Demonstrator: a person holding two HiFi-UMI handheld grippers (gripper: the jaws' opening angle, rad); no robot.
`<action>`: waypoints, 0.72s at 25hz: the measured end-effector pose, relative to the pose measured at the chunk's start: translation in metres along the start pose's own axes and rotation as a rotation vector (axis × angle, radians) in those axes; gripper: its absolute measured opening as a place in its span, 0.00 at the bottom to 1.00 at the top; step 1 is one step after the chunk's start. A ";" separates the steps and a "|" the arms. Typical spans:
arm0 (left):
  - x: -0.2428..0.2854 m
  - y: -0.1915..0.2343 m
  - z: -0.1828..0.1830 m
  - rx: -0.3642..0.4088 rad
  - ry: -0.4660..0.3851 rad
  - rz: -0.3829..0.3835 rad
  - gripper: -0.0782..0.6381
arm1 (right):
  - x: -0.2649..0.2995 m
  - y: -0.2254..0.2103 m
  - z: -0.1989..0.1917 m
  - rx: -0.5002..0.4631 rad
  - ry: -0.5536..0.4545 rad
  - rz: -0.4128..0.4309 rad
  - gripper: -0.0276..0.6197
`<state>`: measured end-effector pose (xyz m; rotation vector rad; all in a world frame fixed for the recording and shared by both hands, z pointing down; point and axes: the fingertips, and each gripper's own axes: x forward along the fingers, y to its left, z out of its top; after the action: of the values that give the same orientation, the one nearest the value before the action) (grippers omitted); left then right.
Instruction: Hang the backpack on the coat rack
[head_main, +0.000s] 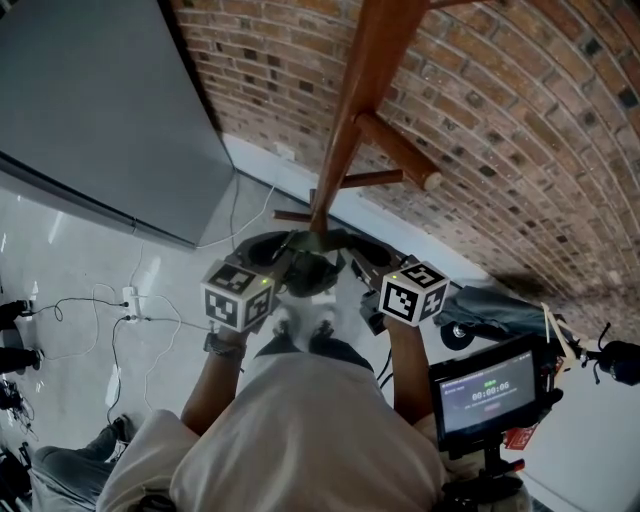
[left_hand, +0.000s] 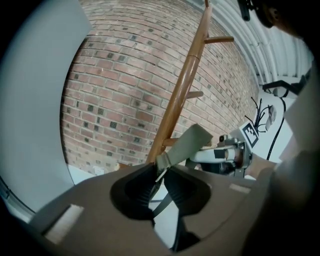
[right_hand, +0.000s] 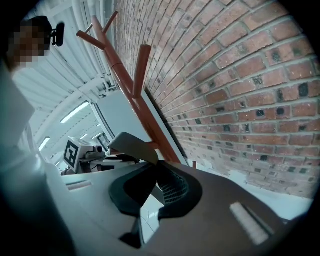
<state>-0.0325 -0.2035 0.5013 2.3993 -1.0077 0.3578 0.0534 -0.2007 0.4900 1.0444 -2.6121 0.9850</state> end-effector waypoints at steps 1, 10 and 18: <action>0.001 0.000 0.000 0.001 0.001 -0.001 0.19 | 0.001 0.000 0.000 0.000 0.001 0.001 0.06; 0.010 -0.004 -0.004 0.009 0.014 -0.016 0.19 | 0.008 0.002 -0.003 -0.001 0.015 0.010 0.06; 0.012 0.004 -0.014 -0.011 0.039 0.001 0.19 | 0.012 -0.005 -0.009 0.007 0.036 -0.014 0.06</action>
<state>-0.0277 -0.2052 0.5190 2.3725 -0.9914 0.3974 0.0473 -0.2044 0.5036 1.0357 -2.5707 1.0015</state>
